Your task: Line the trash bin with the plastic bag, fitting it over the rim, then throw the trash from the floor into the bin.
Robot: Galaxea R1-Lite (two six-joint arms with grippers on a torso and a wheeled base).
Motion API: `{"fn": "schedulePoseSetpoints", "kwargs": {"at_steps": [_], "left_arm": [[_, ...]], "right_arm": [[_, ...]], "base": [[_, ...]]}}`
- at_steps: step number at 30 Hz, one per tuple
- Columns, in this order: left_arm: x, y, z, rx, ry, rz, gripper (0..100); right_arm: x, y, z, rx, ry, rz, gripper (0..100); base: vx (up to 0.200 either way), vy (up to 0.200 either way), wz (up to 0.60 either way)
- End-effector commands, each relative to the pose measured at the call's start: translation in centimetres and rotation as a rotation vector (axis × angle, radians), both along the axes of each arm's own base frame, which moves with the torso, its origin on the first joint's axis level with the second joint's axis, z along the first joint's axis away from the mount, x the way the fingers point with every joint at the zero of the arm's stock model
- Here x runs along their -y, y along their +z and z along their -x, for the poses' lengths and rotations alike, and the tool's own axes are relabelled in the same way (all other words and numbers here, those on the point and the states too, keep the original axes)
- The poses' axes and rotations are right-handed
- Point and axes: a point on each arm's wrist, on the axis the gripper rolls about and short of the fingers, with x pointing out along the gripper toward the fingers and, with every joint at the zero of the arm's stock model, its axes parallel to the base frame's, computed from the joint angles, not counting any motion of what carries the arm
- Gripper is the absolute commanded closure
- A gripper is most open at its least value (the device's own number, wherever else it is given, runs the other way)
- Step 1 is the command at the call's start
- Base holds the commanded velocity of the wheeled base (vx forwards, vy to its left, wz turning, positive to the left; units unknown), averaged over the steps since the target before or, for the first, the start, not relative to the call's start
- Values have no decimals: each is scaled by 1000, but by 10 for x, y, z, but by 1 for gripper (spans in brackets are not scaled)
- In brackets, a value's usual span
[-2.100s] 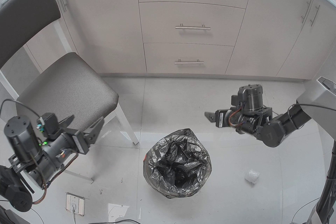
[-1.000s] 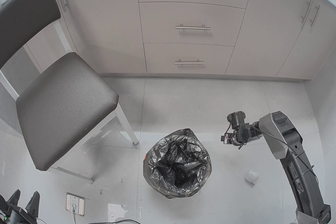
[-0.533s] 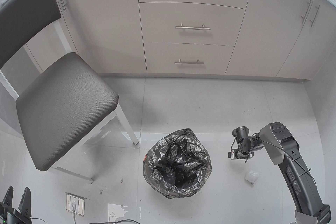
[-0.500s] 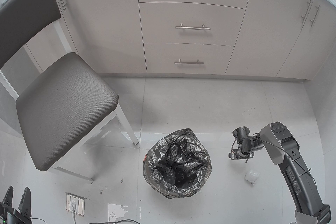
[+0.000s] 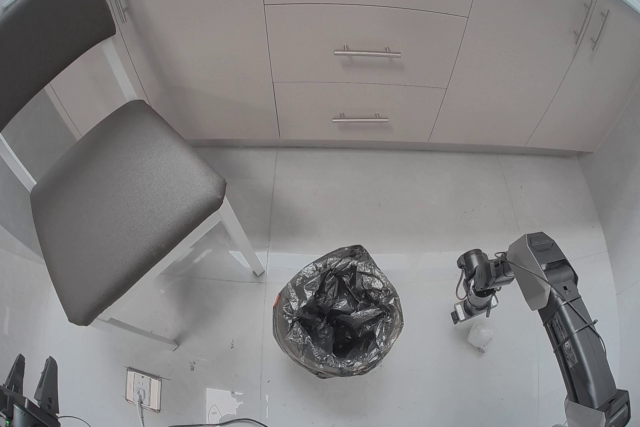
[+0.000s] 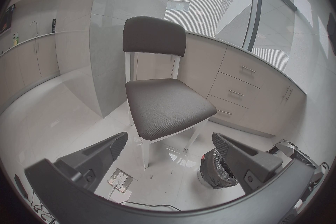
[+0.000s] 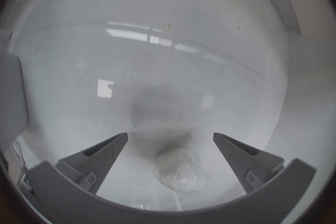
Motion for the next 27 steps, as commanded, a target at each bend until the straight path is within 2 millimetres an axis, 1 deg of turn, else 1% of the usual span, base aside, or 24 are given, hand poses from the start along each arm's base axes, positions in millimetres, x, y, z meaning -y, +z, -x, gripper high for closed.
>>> {"fn": "schedulePoseSetpoints", "kwargs": {"at_steps": [1, 5, 12, 20, 27], "left_arm": [[0, 0, 1, 12, 1, 2, 0], [0, 0, 1, 12, 1, 2, 0], [0, 0, 1, 12, 4, 2, 0], [0, -1, 1, 10, 18, -1, 0], [0, -1, 1, 10, 18, -1, 0]], "right_arm": [[9, -2, 7, -79, 1, 4, 0], [10, -3, 8, -94, 14, 7, 0], [24, -3, 9, -112, 22, 14, 0], [29, -3, 9, -131, 70, 25, 0], [24, -3, 9, -135, 104, 3, 0]], "base": [[0, 0, 0], [0, 0, 0], [0, 0, 0], [0, 0, 0], [0, 0, 0]]}}
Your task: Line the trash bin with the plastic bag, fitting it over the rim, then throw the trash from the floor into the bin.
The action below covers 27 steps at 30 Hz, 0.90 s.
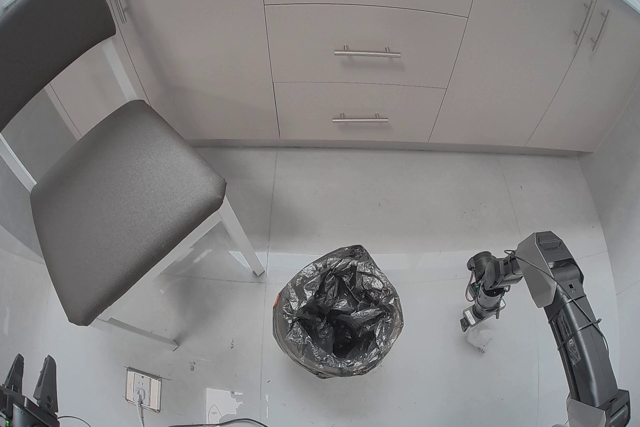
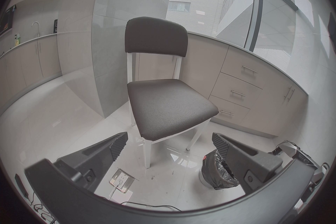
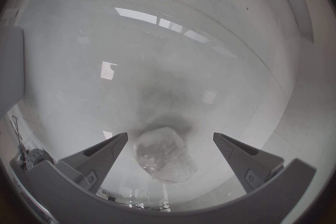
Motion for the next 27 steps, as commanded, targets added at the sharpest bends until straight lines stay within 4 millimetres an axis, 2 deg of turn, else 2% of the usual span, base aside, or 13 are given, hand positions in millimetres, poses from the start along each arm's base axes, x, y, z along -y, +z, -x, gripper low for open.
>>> {"fn": "schedulePoseSetpoints", "kwargs": {"at_steps": [1, 27], "left_arm": [[0, 0, 1, 11, 0, 0, 0], [0, -1, 1, 11, 15, -3, 0]], "right_arm": [[-2, -1, 0, -7, 21, 0, 0], [-3, -1, 0, -13, 64, 15, 0]], "base": [[0, 0, 0], [0, 0, 0]]}}
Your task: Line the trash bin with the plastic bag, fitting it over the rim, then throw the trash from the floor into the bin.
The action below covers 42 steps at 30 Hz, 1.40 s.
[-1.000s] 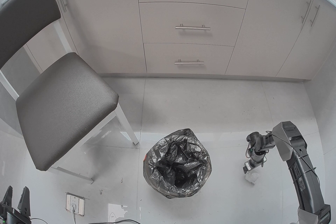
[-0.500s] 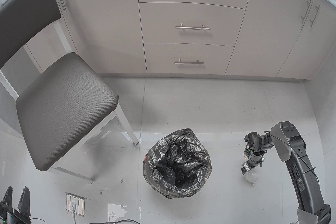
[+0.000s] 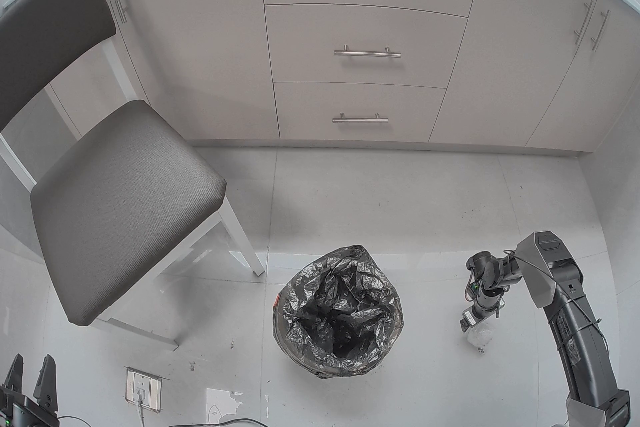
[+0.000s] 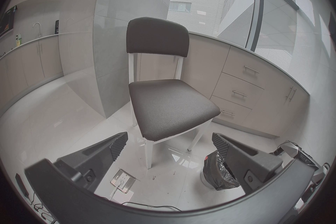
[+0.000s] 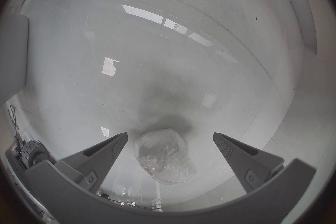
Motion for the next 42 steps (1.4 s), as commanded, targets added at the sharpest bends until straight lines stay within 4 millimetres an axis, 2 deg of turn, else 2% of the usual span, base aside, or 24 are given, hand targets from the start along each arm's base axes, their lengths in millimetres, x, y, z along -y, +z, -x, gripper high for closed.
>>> {"fn": "schedulePoseSetpoints", "kwargs": {"at_steps": [1, 11, 22, 30, 42], "left_arm": [[0, -1, 1, 12, 1, 0, 0], [0, -1, 1, 13, -1, 1, 0], [0, -1, 1, 13, 1, 1, 0], [0, -1, 1, 13, 1, 3, 0], [0, -1, 1, 11, 18, 0, 0]], "right_arm": [[0, -1, 0, -1, 0, 1, 0], [0, -1, 0, -1, 0, 3, 0], [0, -1, -1, 10, 3, -4, 0], [3, 3, -15, 154, -3, -10, 0], [3, 2, -11, 111, 20, -7, 0]], "base": [[0, 0, 0], [-180, 0, 0], [0, 0, 0], [0, 0, 0], [0, 0, 0]]}}
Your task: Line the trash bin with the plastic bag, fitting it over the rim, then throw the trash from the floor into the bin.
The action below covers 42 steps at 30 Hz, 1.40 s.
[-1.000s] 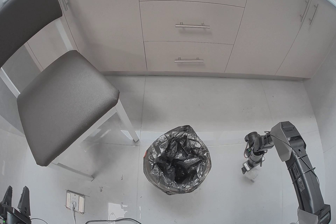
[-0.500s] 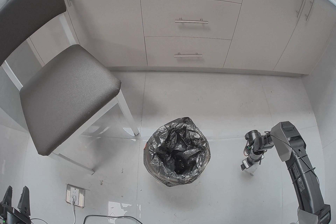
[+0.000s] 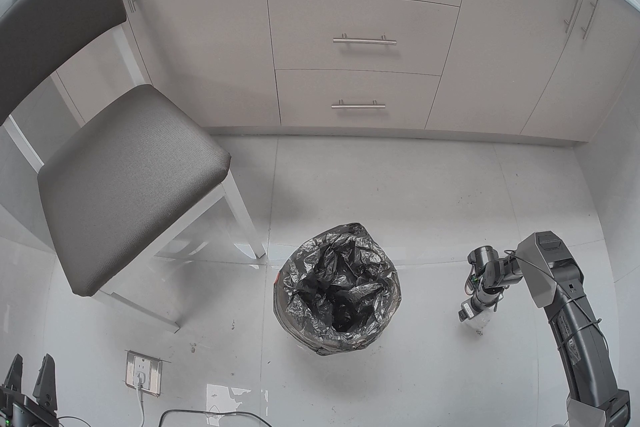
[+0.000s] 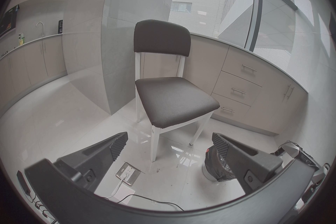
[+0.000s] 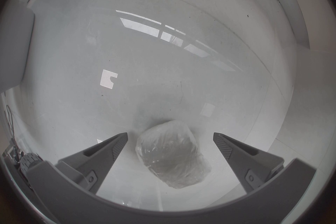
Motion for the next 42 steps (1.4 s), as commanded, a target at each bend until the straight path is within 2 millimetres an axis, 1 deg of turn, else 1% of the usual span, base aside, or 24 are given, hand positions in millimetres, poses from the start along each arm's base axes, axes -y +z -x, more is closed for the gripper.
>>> {"fn": "schedulePoseSetpoints", "kwargs": {"at_steps": [1, 8, 9, 30, 33, 36, 42], "left_arm": [[0, -1, 1, 14, 9, -1, 0], [0, 0, 1, 16, 9, 1, 0], [0, 0, 1, 16, 9, 1, 0], [0, 0, 1, 16, 10, 4, 0], [0, 0, 1, 16, 10, 4, 0], [0, 0, 1, 16, 10, 4, 0], [0, 0, 1, 16, 10, 4, 0]], "right_arm": [[0, -1, 2, -25, 10, 8, 0], [1, -1, 2, -27, 11, 10, 0], [1, -1, 2, -27, 11, 10, 100], [-1, -1, 1, -7, -3, 0, 100], [-4, -1, 1, 11, -52, -16, 100], [-15, -1, 1, 42, -162, -55, 100], [-15, -2, 5, 49, -303, -89, 100]], "base": [[0, 0, 0], [0, 0, 0], [0, 0, 0], [0, 0, 0], [0, 0, 0], [0, 0, 0], [0, 0, 0]]}}
